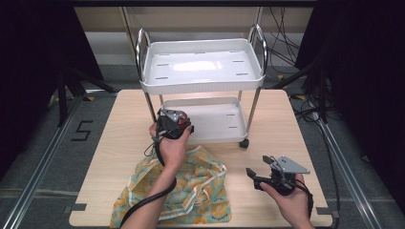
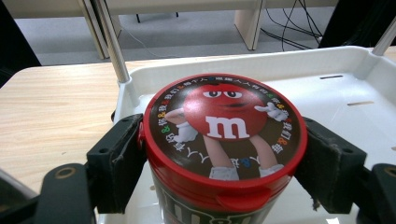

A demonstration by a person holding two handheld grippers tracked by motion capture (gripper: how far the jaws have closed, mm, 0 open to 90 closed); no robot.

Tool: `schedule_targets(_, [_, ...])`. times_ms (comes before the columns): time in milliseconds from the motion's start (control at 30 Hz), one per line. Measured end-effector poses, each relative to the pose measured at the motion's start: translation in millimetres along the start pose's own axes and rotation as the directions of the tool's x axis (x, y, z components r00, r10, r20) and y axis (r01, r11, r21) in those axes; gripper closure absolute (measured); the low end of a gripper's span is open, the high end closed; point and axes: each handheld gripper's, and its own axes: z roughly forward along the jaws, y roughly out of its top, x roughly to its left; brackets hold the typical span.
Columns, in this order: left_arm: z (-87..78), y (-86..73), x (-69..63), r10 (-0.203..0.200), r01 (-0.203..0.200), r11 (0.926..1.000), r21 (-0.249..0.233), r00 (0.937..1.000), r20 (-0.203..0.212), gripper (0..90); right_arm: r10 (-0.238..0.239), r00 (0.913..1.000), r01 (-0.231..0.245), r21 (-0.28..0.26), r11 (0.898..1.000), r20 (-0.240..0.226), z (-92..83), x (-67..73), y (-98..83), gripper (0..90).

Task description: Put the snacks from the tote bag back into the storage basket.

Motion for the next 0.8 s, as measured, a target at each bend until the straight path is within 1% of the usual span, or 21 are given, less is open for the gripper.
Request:
schedule_targets(33, [0.2, -0.1, 0.1, 0.0, 0.0, 1.0, 0.002, 1.0, 0.001, 22.4, 0.004, 1.0, -0.004, -0.002, 1.0, -0.003, 0.1, 0.2, 0.0, 23.2])
schedule_targets(67, [0.5, -0.4, 0.3, 0.001, -0.001, 1.0, 0.003, 1.0, 0.001, 22.4, -0.019, 0.9998, 0.019, -0.007, 1.0, -0.007, 0.7, -1.6, 0.3, 23.2])
schedule_targets(100, [0.6, -0.6, 0.4, 0.002, -0.002, 1.0, 0.006, 1.0, 0.001, 22.4, 0.023, 0.9997, -0.023, 0.004, 1.0, -0.001, -0.4, 2.3, -0.1, 23.2])
schedule_targets(133, [0.8, -0.8, 0.5, 0.001, -0.001, 1.0, 0.006, 1.0, 0.002, 22.4, 0.002, 1.0, -0.002, 0.005, 1.0, 0.006, -0.6, 0.7, 0.1, 23.2])
schedule_targets(233, [1.5, -1.6, 1.3, 0.005, -0.005, 1.0, 0.007, 1.0, 0.0, 22.4, -0.002, 1.0, 0.002, -0.007, 1.0, -0.005, 1.0, 0.3, -0.2, 23.2])
schedule_targets(267, [2.1, -2.0, 1.7, 0.007, -0.007, 1.0, 0.003, 1.0, 0.003, 22.4, -0.027, 0.9996, 0.027, -0.007, 1.0, -0.004, 1.2, -1.6, 0.0, 23.2])
schedule_targets(300, [2.4, -2.3, 1.5, 0.008, -0.008, 1.0, 0.001, 1.0, 0.003, 22.4, -0.029, 0.9996, 0.029, -0.007, 1.0, 0.005, 0.9, -1.6, -0.1, 23.2])
schedule_targets(333, [2.6, -2.6, 1.3, 0.01, -0.01, 1.0, -0.001, 0.9999, 0.004, 22.4, -0.026, 0.9997, 0.026, -0.008, 1.0, -0.003, 1.3, -1.6, 0.0, 23.2])
schedule_targets(367, [2.6, -2.7, 1.3, 0.014, -0.014, 0.9999, 0.001, 0.9999, 0.003, 22.4, -0.006, 0.9999, 0.006, 0.003, 1.0, 0.008, 0.0, 0.2, -0.1, 23.2])
schedule_targets(400, [2.5, -2.8, 1.0, 0.015, -0.015, 0.9999, -0.001, 0.9999, 0.005, 22.4, 0.0, 1.0, 0.0, 0.0, 1.0, 0.0, 0.3, 0.5, 0.1, 23.2])
schedule_targets(433, [2.4, -3.0, 0.6, 0.015, -0.015, 0.9999, 0.0, 0.9999, 0.005, 22.4, 0.015, 0.9999, -0.015, 0.006, 1.0, 0.001, -0.3, 2.0, -0.1, 23.1])
schedule_targets(467, [2.4, -3.2, 0.4, 0.014, -0.014, 0.9999, -0.001, 0.9999, 0.005, 22.4, 0.004, 1.0, -0.004, 0.002, 1.0, -0.003, 0.2, 1.3, 0.0, 23.2])
schedule_targets(500, [2.5, -3.5, 0.2, 0.015, -0.015, 0.9999, -0.001, 0.9999, 0.004, 22.4, -0.023, 0.9997, 0.023, -0.004, 1.0, -0.004, 0.8, -1.4, 0.1, 23.2])
schedule_targets(600, [2.7, -4.9, -1.8, 0.007, -0.007, 1.0, -0.004, 1.0, 0.002, 22.4, -0.025, 0.9997, 0.025, -0.001, 1.0, 0.004, 0.1, -1.3, 0.2, 23.2])
schedule_targets(633, [2.3, -5.1, -2.7, 0.005, -0.005, 1.0, 0.004, 1.0, 0.001, 22.4, -0.002, 1.0, 0.002, 0.001, 1.0, -0.001, 0.3, 0.4, -0.1, 23.2])
schedule_targets(667, [2.5, -5.7, -3.4, -0.001, 0.001, 1.0, 0.003, 1.0, -0.001, 22.4, -0.027, 0.9996, 0.027, -0.005, 1.0, 0.004, 0.4, -1.4, 0.2, 23.2])
schedule_targets(700, [2.8, -6.1, -3.7, -0.001, 0.001, 1.0, 0.001, 1.0, -0.003, 22.4, -0.001, 1.0, 0.001, 0.002, 1.0, 0.001, 0.0, 0.5, -0.1, 23.2])
schedule_targets(733, [2.9, -6.3, -4.0, 0.002, -0.002, 1.0, 0.001, 1.0, -0.004, 22.4, -0.025, 0.9997, 0.025, -0.002, 1.0, 0.002, 0.3, -1.4, 0.2, 23.2])
schedule_targets(767, [2.9, -6.7, -4.5, 0.0, 0.0, 1.0, 0.002, 1.0, -0.004, 22.4, -0.011, 0.9999, 0.011, 0.005, 1.0, 0.008, -0.3, -0.2, -0.3, 23.1])
schedule_targets(800, [2.7, -7.0, -4.7, 0.002, -0.002, 1.0, 0.005, 1.0, -0.002, 22.4, -0.04, 0.9992, 0.04, 0.003, 0.999, -0.005, 0.4, -2.6, -0.1, 23.1])
